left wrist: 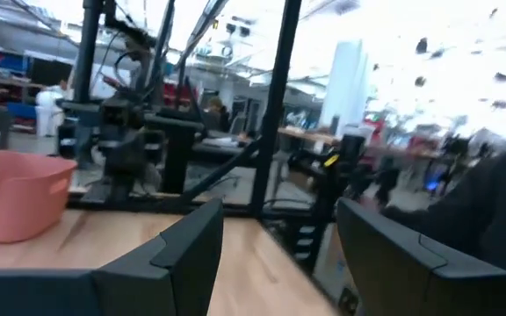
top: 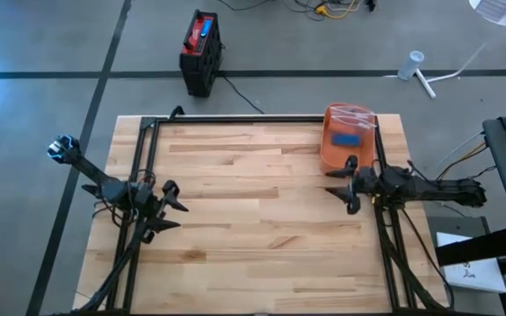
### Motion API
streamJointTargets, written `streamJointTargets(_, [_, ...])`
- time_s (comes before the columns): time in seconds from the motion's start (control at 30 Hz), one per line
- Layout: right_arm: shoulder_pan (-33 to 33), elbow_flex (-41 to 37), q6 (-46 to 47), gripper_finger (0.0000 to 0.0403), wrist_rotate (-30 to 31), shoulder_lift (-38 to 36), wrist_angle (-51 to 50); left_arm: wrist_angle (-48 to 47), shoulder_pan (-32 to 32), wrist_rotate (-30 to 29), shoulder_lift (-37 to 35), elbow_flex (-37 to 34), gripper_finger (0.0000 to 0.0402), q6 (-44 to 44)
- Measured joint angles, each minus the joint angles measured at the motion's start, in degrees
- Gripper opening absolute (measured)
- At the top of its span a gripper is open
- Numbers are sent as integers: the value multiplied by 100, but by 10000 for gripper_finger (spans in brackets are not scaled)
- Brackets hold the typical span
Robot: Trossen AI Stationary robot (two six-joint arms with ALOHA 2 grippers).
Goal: Roll bandage
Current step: Return to Home Position
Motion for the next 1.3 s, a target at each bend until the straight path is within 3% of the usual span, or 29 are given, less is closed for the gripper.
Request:
streamJointTargets(0.17, [3, -2, -323, 235, -604, 14, 4, -494, 0, -242, -12, -2, 215, 493])
streamJointTargets(0.53, [2, -9, -481, 229, -551, 196, -186, -875, 29, -465, 188, -3, 215, 999])
streamJointTargets(0.7, [2, -11, -705, 238, -549, 225, -188, -552, 569, -523, -49, -7, 215, 926])
streamJointTargets(0.87, [2, -13, -770, 248, -550, 233, -190, -1162, 1606, 449, -344, -7, 215, 328])
streamJointTargets(1.0, [2, -17, -766, 255, -551, 233, -190, -1253, 2352, 1891, -433, -9, 215, -104])
streamJointTargets(1.07, [2, -17, -771, 258, -550, 233, -192, -1306, 2505, 2312, -463, -9, 215, -214])
streamJointTargets(1.13, [2, -17, -762, 261, -550, 233, -192, -1475, 2520, 2218, -488, -9, 215, -241])
streamJointTargets(1.3, [2, -17, -758, 268, -549, 233, -194, -1944, 2522, 1180, -538, -9, 215, -683])
